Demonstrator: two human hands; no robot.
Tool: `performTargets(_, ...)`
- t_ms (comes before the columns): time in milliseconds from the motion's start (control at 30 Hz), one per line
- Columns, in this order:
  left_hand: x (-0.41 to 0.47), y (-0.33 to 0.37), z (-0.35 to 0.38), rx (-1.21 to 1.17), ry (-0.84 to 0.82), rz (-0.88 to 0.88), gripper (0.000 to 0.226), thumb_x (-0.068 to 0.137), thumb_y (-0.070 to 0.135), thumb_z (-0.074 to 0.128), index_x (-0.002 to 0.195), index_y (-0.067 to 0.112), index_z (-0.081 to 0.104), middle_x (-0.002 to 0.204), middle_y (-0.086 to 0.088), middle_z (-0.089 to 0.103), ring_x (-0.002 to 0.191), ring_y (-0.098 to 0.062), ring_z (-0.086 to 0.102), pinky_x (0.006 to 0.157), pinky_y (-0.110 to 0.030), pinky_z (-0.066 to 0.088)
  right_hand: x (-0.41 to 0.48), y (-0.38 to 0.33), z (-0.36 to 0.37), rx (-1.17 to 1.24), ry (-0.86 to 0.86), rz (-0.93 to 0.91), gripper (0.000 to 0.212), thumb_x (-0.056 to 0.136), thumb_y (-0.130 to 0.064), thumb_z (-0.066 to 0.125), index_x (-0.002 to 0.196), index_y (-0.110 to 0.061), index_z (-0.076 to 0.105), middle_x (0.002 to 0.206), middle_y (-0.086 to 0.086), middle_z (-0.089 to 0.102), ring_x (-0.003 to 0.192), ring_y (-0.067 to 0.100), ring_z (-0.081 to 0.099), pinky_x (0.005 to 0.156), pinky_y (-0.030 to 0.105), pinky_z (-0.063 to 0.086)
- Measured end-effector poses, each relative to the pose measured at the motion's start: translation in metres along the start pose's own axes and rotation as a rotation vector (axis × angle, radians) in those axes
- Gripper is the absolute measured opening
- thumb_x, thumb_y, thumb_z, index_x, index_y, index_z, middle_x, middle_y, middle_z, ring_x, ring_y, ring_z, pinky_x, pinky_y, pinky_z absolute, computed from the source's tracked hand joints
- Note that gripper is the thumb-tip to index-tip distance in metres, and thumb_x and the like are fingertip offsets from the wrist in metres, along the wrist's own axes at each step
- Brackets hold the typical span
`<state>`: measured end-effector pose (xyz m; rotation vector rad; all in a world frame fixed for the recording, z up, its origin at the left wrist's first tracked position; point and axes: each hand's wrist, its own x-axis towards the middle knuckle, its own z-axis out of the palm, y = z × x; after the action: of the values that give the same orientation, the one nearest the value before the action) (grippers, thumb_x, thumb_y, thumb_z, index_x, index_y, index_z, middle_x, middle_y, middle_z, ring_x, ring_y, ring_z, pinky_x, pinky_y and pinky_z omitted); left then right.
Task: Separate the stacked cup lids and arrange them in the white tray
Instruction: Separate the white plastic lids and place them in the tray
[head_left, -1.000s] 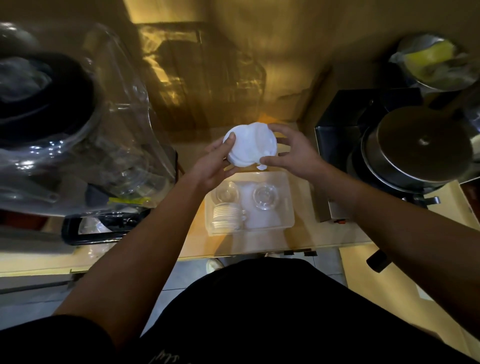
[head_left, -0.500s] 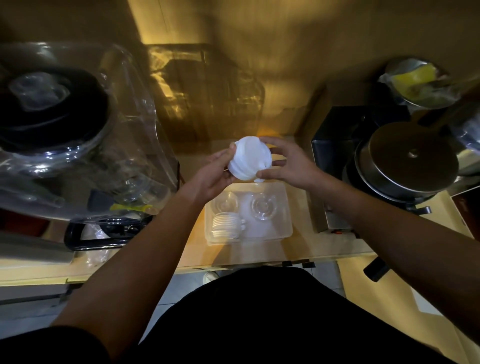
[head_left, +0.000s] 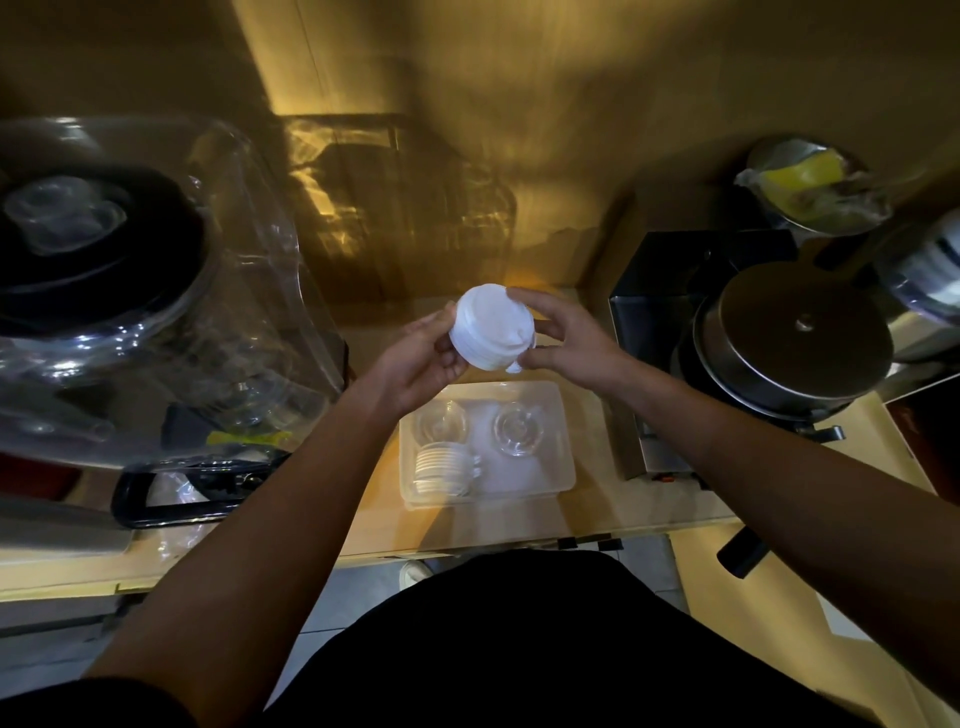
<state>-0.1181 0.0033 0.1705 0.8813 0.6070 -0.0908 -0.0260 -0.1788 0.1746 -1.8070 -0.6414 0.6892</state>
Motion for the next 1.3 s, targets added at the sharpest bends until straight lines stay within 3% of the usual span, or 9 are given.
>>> performTargets(133, 0.000, -0.004, 0.001, 0.033, 0.002, 0.000, 0.022, 0.101, 0.029, 0.047, 0.092, 0.020, 0.064, 0.067, 0.006, 0.063, 0.056, -0.003, 0.059, 0.050, -0.015, 0.047, 0.001, 0.003, 0.000, 0.147, 0.065, 0.032, 0.054, 0.079, 0.004, 0.064, 0.120, -0.032, 0.061, 0.133, -0.004, 0.058, 0.119, 0.018, 0.059, 0.092, 0.033, 0.054)
performTargets(300, 0.001, -0.004, 0.001, 0.039, 0.000, -0.012, 0.021, 0.102, 0.029, 0.046, 0.096, 0.021, 0.064, 0.079, 0.003, 0.063, 0.068, -0.006, 0.056, 0.055, -0.017, 0.045, 0.005, 0.008, -0.003, 0.255, 0.177, 0.106, 0.028, 0.089, -0.016, 0.061, 0.113, -0.029, 0.067, 0.116, -0.003, 0.067, 0.112, 0.018, 0.063, 0.085, 0.038, 0.058)
performTargets(367, 0.001, -0.004, 0.003, 0.042, -0.009, -0.008, 0.021, 0.102, 0.028, 0.046, 0.095, 0.022, 0.064, 0.078, 0.005, 0.066, 0.066, -0.005, 0.061, 0.057, -0.017, 0.047, 0.005, 0.012, -0.005, 0.242, 0.175, 0.128, 0.030, 0.087, -0.026, 0.067, 0.117, -0.028, 0.065, 0.116, 0.004, 0.068, 0.111, 0.021, 0.065, 0.087, 0.042, 0.059)
performTargets(500, 0.002, -0.004, 0.006, 0.077, -0.012, 0.006, 0.021, 0.101, 0.028, 0.047, 0.097, 0.022, 0.067, 0.083, 0.003, 0.066, 0.069, -0.007, 0.061, 0.063, -0.020, 0.047, 0.001, 0.014, -0.006, 0.261, 0.150, 0.176, 0.032, 0.089, -0.020, 0.069, 0.120, -0.021, 0.063, 0.109, 0.010, 0.072, 0.101, 0.025, 0.070, 0.089, 0.045, 0.058)
performTargets(633, -0.002, -0.004, 0.010, 0.090, 0.003, 0.017, 0.018, 0.101, 0.028, 0.049, 0.099, 0.020, 0.065, 0.081, 0.002, 0.064, 0.058, -0.004, 0.062, 0.051, -0.016, 0.048, -0.002, 0.013, -0.008, 0.299, 0.169, 0.201, 0.036, 0.088, -0.019, 0.070, 0.122, -0.016, 0.062, 0.109, 0.011, 0.072, 0.101, 0.025, 0.071, 0.088, 0.043, 0.059)
performTargets(900, 0.001, -0.016, 0.009, 0.166, 0.029, 0.057, 0.016, 0.100, 0.023, 0.052, 0.099, 0.017, 0.067, 0.088, 0.001, 0.065, 0.081, -0.011, 0.057, 0.063, -0.016, 0.050, -0.011, 0.016, -0.011, 0.332, 0.196, 0.211, 0.040, 0.085, -0.011, 0.072, 0.123, -0.014, 0.060, 0.102, 0.009, 0.070, 0.097, 0.022, 0.070, 0.076, 0.034, 0.059)
performTargets(1000, -0.001, -0.021, 0.011, 0.184, -0.005, 0.081, 0.018, 0.097, 0.027, 0.056, 0.100, 0.014, 0.068, 0.086, 0.003, 0.068, 0.077, -0.007, 0.061, 0.064, -0.015, 0.051, -0.014, 0.017, -0.011, 0.319, 0.211, 0.208, 0.041, 0.085, -0.011, 0.072, 0.124, -0.013, 0.060, 0.105, 0.011, 0.069, 0.097, 0.023, 0.069, 0.072, 0.031, 0.059)
performTargets(1100, -0.001, -0.025, 0.013, 0.200, -0.028, 0.096, 0.008, 0.092, 0.013, 0.063, 0.097, 0.015, 0.068, 0.079, 0.006, 0.074, 0.077, -0.005, 0.066, 0.064, -0.014, 0.052, -0.016, 0.018, -0.011, 0.289, 0.215, 0.192, 0.042, 0.085, -0.011, 0.072, 0.125, -0.012, 0.059, 0.109, 0.013, 0.068, 0.096, 0.023, 0.069, 0.069, 0.027, 0.058)
performTargets(1300, 0.001, -0.023, 0.011, 0.221, -0.050, 0.104, 0.013, 0.091, 0.008, 0.062, 0.103, 0.011, 0.067, 0.086, -0.001, 0.074, 0.084, -0.011, 0.068, 0.071, -0.017, 0.055, -0.018, 0.019, -0.013, 0.268, 0.216, 0.184, 0.041, 0.085, -0.012, 0.073, 0.123, -0.013, 0.060, 0.110, 0.014, 0.066, 0.097, 0.024, 0.069, 0.068, 0.025, 0.058)
